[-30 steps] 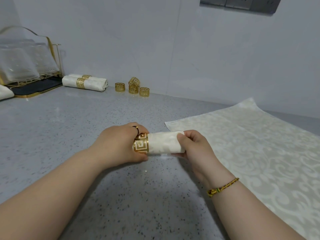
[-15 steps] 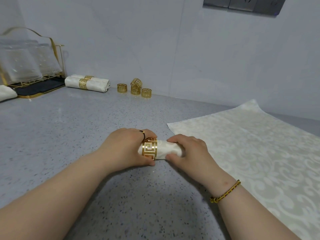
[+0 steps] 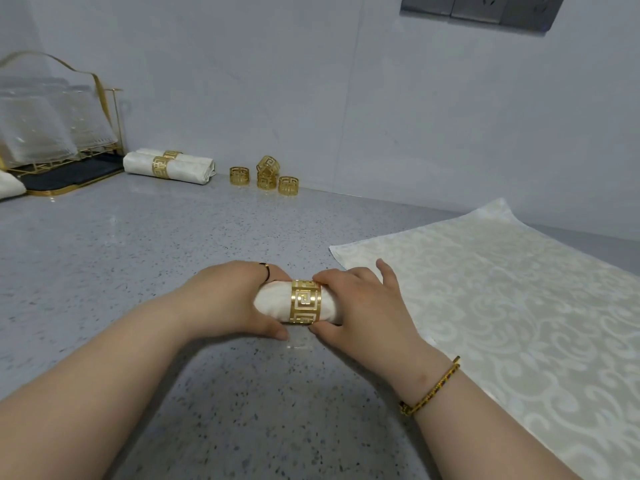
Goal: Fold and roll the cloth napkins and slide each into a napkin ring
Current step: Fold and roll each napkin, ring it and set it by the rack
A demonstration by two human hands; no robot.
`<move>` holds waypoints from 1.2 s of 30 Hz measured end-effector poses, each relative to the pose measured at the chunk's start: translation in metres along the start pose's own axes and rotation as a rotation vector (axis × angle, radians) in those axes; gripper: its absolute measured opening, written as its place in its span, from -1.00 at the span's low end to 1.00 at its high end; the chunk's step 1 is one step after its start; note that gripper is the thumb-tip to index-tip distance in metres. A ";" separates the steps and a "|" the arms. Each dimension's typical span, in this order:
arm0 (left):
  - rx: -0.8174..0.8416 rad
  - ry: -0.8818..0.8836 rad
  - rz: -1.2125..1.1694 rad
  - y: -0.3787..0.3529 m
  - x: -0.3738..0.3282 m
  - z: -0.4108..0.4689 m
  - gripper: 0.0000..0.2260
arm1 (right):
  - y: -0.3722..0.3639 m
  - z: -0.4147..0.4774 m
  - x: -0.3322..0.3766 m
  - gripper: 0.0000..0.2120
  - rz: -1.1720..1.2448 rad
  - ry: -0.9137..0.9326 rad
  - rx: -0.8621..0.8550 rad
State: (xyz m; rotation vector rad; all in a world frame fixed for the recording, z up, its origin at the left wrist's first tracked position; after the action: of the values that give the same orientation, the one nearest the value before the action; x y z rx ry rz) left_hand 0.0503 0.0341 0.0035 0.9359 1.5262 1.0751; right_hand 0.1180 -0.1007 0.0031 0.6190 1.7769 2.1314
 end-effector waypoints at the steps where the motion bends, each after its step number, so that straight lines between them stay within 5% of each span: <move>1: -0.004 0.004 -0.002 0.000 0.002 0.000 -0.50 | 0.000 -0.001 0.000 -0.60 -0.011 -0.007 -0.002; 7: -0.018 0.024 0.023 0.001 0.003 0.001 -0.53 | 0.001 -0.002 -0.003 -0.61 -0.049 -0.035 0.003; 14: -0.071 -0.009 -0.009 0.004 -0.001 -0.001 -0.23 | 0.006 -0.004 -0.019 -0.15 0.013 -0.064 0.136; 20: -0.109 0.011 -0.169 0.016 0.008 -0.017 -0.09 | 0.016 -0.013 -0.044 -0.26 0.078 -0.116 0.125; 25: -0.237 0.209 -0.178 0.021 0.067 -0.040 -0.66 | 0.012 -0.006 -0.025 -0.28 -0.040 0.034 0.022; 29: -0.189 0.274 -0.056 0.017 0.107 -0.054 -0.76 | 0.002 -0.002 -0.006 -0.45 -0.098 0.140 -0.079; 36: -0.155 0.360 0.022 0.030 0.164 -0.054 -0.74 | 0.002 0.006 0.001 -0.56 -0.166 0.065 -0.101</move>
State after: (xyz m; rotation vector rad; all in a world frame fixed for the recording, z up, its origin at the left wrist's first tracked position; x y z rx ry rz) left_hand -0.0334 0.1875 -0.0097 0.6785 1.6937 1.4136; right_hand 0.1206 -0.0955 0.0061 0.3672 1.6767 2.1337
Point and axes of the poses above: each hand's wrist, its own z-axis towards the middle knuckle, its own y-axis out of the back of the hand, x = y × z, the point moved 4 cm from there along z, towards the middle knuckle, and after that the axes turned 10 degrees about x, right-handed, at the moved point
